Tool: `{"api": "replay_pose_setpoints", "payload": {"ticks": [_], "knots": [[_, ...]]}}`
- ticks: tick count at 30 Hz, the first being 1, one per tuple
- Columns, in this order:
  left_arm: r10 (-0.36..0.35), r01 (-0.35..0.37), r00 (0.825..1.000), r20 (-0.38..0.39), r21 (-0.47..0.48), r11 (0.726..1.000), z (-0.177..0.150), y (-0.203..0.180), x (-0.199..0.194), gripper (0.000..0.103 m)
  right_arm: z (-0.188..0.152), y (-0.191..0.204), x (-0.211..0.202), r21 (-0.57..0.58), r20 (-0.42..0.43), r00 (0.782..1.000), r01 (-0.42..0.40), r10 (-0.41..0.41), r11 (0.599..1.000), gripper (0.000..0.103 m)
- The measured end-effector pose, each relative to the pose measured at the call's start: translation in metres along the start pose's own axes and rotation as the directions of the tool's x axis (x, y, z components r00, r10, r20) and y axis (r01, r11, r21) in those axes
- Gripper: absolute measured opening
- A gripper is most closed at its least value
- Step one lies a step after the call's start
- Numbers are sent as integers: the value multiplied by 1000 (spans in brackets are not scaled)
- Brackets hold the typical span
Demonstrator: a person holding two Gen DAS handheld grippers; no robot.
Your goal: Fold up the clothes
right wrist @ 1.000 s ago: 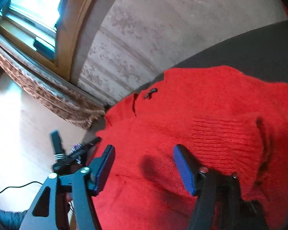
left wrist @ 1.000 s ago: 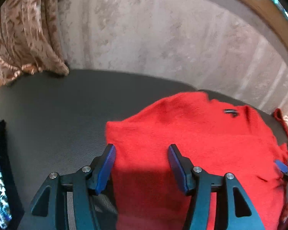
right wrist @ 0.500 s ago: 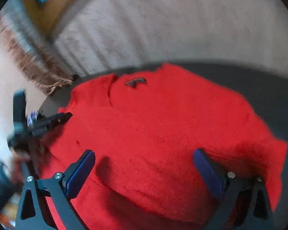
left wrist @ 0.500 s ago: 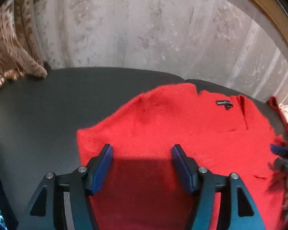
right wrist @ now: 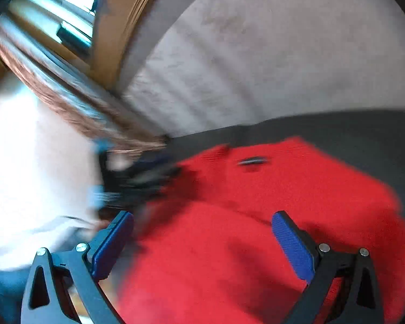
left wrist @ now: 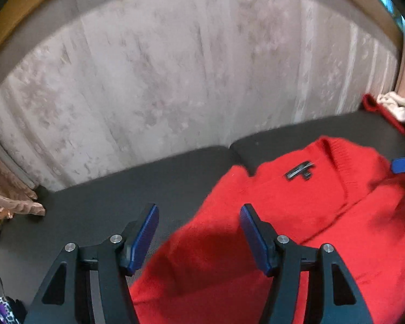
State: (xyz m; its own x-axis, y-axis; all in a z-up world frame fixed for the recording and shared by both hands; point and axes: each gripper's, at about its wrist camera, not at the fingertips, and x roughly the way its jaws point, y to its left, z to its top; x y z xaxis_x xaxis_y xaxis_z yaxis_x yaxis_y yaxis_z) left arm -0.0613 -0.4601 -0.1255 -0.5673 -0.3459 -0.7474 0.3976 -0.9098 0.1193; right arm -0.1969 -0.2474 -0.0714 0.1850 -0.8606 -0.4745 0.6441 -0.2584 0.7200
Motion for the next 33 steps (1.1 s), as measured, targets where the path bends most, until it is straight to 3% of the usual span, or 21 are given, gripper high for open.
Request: {"api": "replay_pose_setpoints", "payload": {"ticks": [1,6,8,12,15,18,21,26,28,30,33], "knots": [[-8,8,1000,12,-31,999,-3,2,-4,62,9,-2,9,37,-20,997,-75,76,996,103],[-105,119,983,153,-82,989,-26,-9,-33,63,49,-4,70,129,-76,973,-208,219,969,103],[-112,127,982,151,-91,988,-33,-14,-26,63,61,-3,104,157,-134,969,-187,208,970,103],[-106,110,994,32,-141,984,-45,-15,5,63,72,-5,154,129,-262,959,-79,111,989,103],[-107,112,993,38,-166,980,-46,-13,7,63,76,-6,181,93,-329,944,8,23,996,103],[-119,126,992,50,-184,975,-47,-11,6,63,76,-2,203,89,-389,921,-4,38,996,103],[-126,135,991,55,-201,970,-47,-9,6,63,81,8,218,109,-387,916,-68,106,992,103],[-112,117,993,36,-202,972,-45,-11,9,63,89,11,223,229,-230,935,-216,269,949,103],[-117,122,993,34,-214,969,-47,-9,9,63,89,-2,231,249,-230,960,-104,163,963,103],[-127,132,991,35,-226,965,-48,-4,11,62,89,-4,229,258,-209,964,-108,165,960,103],[-131,136,991,35,-232,963,-50,1,12,62,89,13,208,179,-217,968,-88,127,980,103]]}}
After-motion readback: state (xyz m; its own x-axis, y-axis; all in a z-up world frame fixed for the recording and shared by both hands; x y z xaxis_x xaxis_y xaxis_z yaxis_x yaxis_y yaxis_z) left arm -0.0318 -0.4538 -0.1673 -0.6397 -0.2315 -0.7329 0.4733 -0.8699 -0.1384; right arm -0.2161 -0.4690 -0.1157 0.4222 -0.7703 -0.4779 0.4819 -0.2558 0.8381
